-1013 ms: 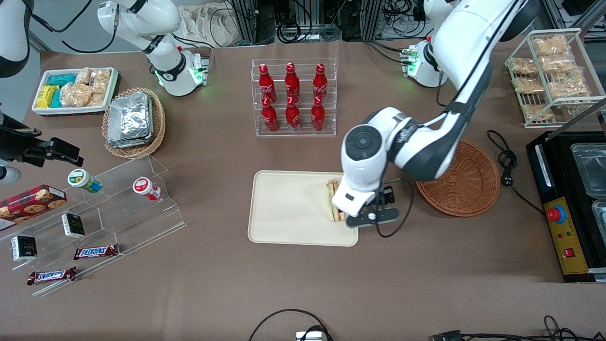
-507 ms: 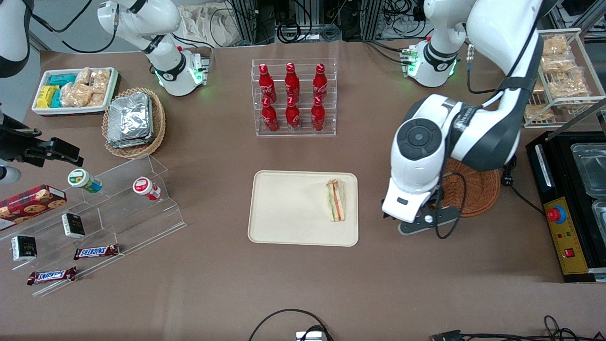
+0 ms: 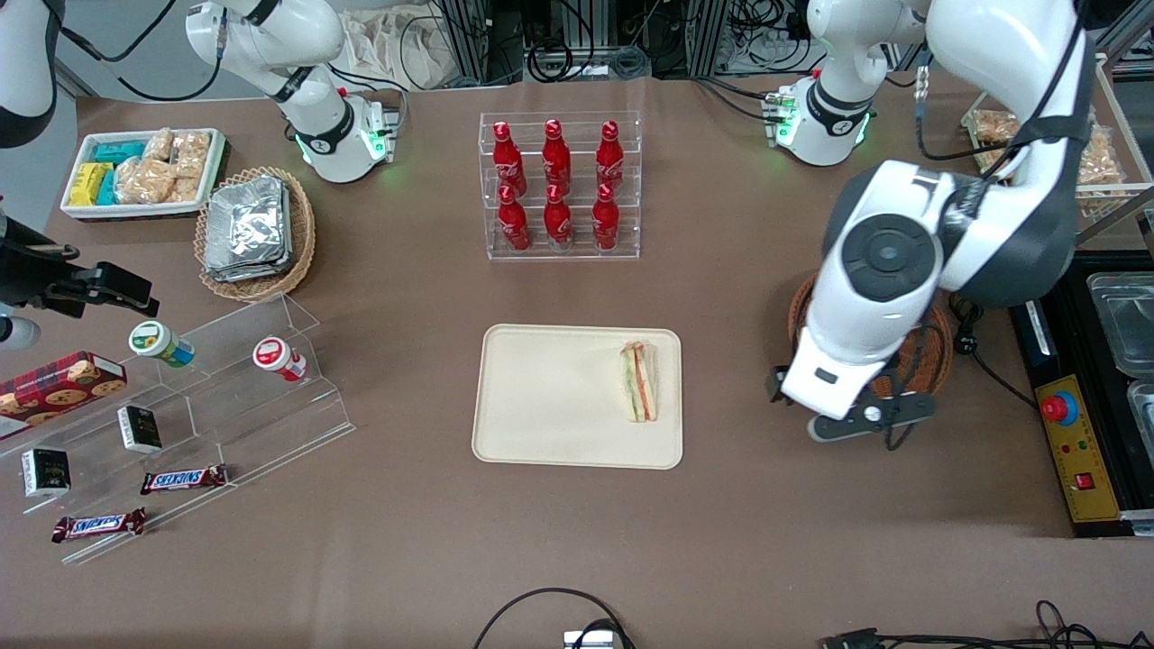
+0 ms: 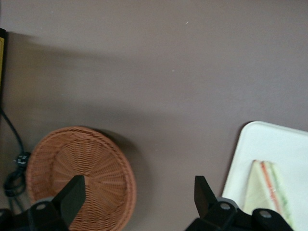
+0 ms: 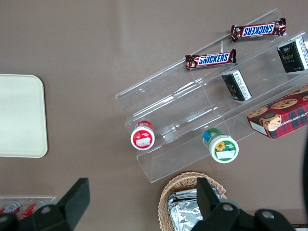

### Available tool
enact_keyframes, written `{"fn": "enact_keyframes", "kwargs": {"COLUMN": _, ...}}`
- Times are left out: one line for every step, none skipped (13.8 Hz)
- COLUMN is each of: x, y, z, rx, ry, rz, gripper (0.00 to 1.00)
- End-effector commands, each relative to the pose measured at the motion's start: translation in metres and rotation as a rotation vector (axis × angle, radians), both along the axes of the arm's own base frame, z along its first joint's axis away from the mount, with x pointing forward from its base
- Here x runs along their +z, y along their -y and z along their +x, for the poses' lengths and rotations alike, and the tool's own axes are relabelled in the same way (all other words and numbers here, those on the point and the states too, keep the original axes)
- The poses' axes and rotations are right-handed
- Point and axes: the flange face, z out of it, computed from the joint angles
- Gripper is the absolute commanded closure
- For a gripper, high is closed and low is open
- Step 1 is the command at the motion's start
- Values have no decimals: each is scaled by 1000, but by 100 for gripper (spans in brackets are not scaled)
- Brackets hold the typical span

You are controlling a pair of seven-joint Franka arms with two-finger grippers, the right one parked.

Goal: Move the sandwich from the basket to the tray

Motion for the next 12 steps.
{"fn": "enact_keyframes", "kwargs": {"x": 33, "y": -60, "z": -23, "rx": -62, "ry": -30, "rz": -44, "gripper": 0}}
{"fn": "enact_keyframes", "kwargs": {"x": 42, "y": -77, "z": -28, "rx": -89, "ry": -33, "rz": -50, "gripper": 0}}
{"fn": "enact_keyframes", "kwargs": {"x": 51, "y": -90, "z": -35, "rx": -103, "ry": -32, "rz": -52, "gripper": 0}}
{"fn": "enact_keyframes", "kwargs": {"x": 58, "y": -96, "z": -42, "rx": -118, "ry": -31, "rz": -56, "gripper": 0}}
{"fn": "enact_keyframes", "kwargs": {"x": 64, "y": -104, "z": -48, "rx": -128, "ry": -29, "rz": -54, "gripper": 0}}
{"fn": "enact_keyframes", "kwargs": {"x": 73, "y": -114, "z": -56, "rx": -136, "ry": -25, "rz": -56, "gripper": 0}}
{"fn": "enact_keyframes", "kwargs": {"x": 79, "y": -119, "z": -65, "rx": -151, "ry": -26, "rz": -79, "gripper": 0}}
{"fn": "enact_keyframes", "kwargs": {"x": 86, "y": -132, "z": -74, "rx": -156, "ry": -26, "rz": -103, "gripper": 0}}
{"fn": "enact_keyframes", "kwargs": {"x": 97, "y": -141, "z": -83, "rx": -160, "ry": -22, "rz": -122, "gripper": 0}}
{"fn": "enact_keyframes", "kwargs": {"x": 106, "y": -142, "z": -93, "rx": -164, "ry": -35, "rz": -145, "gripper": 0}}
{"fn": "enact_keyframes", "kwargs": {"x": 119, "y": -147, "z": -102, "rx": -151, "ry": -38, "rz": -168, "gripper": 0}}
{"fn": "enact_keyframes", "kwargs": {"x": 130, "y": -150, "z": -110, "rx": -143, "ry": -33, "rz": -184, "gripper": 0}}
